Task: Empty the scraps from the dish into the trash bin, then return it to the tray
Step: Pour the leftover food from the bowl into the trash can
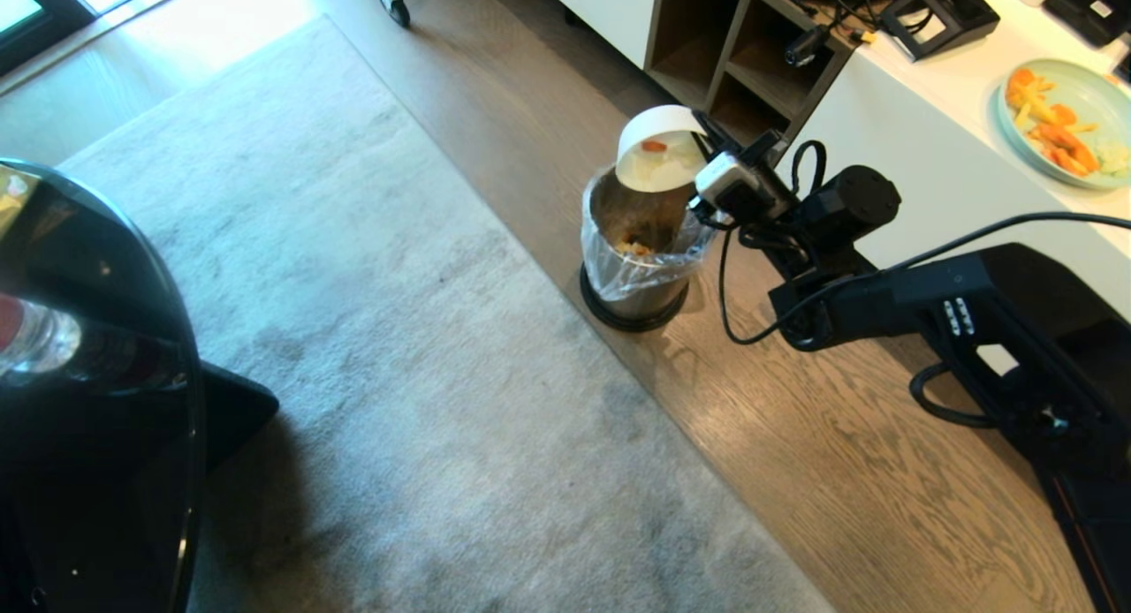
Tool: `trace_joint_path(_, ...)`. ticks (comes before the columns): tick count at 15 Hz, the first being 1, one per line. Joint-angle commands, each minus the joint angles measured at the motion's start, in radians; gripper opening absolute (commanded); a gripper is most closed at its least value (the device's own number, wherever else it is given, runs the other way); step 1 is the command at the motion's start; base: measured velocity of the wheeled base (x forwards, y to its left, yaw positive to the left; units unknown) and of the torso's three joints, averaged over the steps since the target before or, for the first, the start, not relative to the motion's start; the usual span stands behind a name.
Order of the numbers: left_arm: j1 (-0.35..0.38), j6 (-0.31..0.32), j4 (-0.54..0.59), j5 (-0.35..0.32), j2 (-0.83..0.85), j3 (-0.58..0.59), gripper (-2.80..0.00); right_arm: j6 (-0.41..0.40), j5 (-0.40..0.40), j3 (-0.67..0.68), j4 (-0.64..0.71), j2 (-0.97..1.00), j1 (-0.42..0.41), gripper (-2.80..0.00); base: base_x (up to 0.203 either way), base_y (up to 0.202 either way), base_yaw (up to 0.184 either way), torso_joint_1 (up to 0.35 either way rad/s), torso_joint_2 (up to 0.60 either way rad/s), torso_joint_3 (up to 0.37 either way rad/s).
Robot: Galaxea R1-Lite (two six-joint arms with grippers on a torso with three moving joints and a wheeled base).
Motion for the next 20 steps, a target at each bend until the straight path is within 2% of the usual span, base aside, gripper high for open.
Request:
trace_joint_path(1,0.0,-0.001,0.0,0.0,0.0,0.0,-2.8,0.014,0.001,0.0,-0.031,-0.002,0.003,-2.8,0.0,0.0,0.0,0.0,0.0,0.0)
trace_joint_path(5,0.0,-0.001,-0.001,0.0,0.0,0.0,-2.8,0.036,-0.002,0.0,-0.077,0.001,0.001,-2.8,0.0,0.0,0.0,0.0,0.0,0.0)
trace_joint_path(13,0.0,-0.001,0.0,0.0,0.0,0.0,-2.8,0.013,-0.005,-0.003,-0.112,0.015,-0.002,-2.8,0.0,0.0,0.0,0.0,0.0,0.0)
trace_joint_path(18,0.0,-0.001,-0.001,0.0,0.0,0.0,-2.8,-0.01,-0.005,-0.199,-0.112,0.043,-0.01,-2.8,0.0,0.0,0.0,0.0,0.0,0.0)
trace_joint_path(20,0.0,-0.001,0.0,0.0,0.0,0.0,-2.8,-0.014,-0.004,-0.194,-0.112,0.025,-0.007,-2.8,0.0,0.0,0.0,0.0,0.0,0.0)
